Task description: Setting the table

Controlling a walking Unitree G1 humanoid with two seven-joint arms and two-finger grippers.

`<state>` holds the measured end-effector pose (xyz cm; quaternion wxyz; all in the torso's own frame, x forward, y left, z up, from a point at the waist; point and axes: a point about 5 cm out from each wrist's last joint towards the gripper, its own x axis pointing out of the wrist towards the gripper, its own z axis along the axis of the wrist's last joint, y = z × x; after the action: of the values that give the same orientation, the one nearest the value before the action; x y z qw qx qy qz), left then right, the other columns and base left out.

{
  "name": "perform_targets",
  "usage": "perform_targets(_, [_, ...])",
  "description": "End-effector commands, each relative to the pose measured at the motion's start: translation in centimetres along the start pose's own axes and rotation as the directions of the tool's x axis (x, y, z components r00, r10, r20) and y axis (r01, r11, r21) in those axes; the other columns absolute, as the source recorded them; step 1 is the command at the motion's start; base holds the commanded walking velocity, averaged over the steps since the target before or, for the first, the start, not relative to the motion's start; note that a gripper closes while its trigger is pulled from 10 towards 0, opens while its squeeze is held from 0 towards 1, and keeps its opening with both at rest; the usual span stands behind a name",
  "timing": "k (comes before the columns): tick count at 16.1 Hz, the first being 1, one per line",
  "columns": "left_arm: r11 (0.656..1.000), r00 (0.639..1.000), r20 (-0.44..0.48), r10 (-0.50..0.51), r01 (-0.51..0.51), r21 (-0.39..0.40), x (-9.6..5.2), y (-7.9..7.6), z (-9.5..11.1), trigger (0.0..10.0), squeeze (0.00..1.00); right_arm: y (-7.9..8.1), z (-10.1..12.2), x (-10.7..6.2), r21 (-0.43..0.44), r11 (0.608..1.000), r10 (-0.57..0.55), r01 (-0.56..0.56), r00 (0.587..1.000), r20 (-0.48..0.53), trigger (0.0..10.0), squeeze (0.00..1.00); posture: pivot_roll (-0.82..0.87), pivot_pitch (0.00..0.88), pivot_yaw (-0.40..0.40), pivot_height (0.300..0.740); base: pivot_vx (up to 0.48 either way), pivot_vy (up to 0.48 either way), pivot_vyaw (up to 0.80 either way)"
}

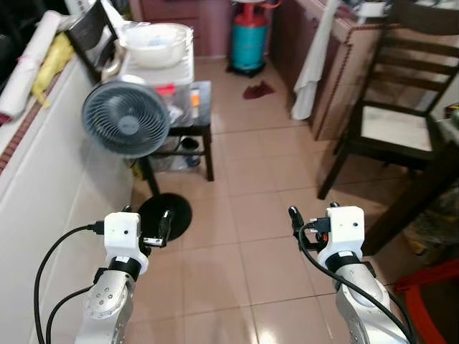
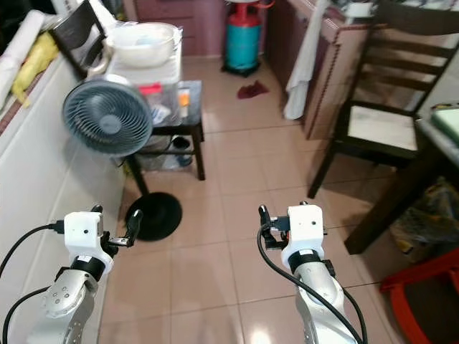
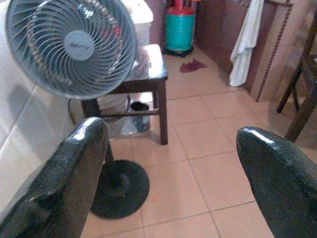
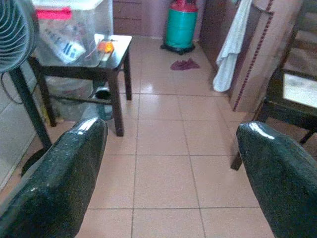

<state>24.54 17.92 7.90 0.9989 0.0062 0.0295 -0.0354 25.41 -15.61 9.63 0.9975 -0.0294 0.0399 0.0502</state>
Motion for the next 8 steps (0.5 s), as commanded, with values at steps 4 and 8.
perform_targets(4, [1.000, 1.000, 0.006, -0.007, 0.007, 0.002, 0.03, 0.43, 0.20, 10.0, 0.00, 0.09, 0.11, 0.07, 0.003, 1.000, -0.002, 0.002, 1.000, 0.008, 10.0, 0.00, -0.09, 0.074, 0.032, 0.740, 0.283, 0.000, -0.80])
perform_targets(8, [1.000, 1.000, 0.005, -0.010, 0.010, 0.008, 0.10, 0.63, 0.33, 10.0, 0.00, 0.40, 0.19, 0.03, 0.006, 1.000, 0.000, 0.000, 1.000, 0.014, 10.0, 0.00, -0.09, 0.088, 0.046, 0.740, 0.282, 0.000, -0.80])
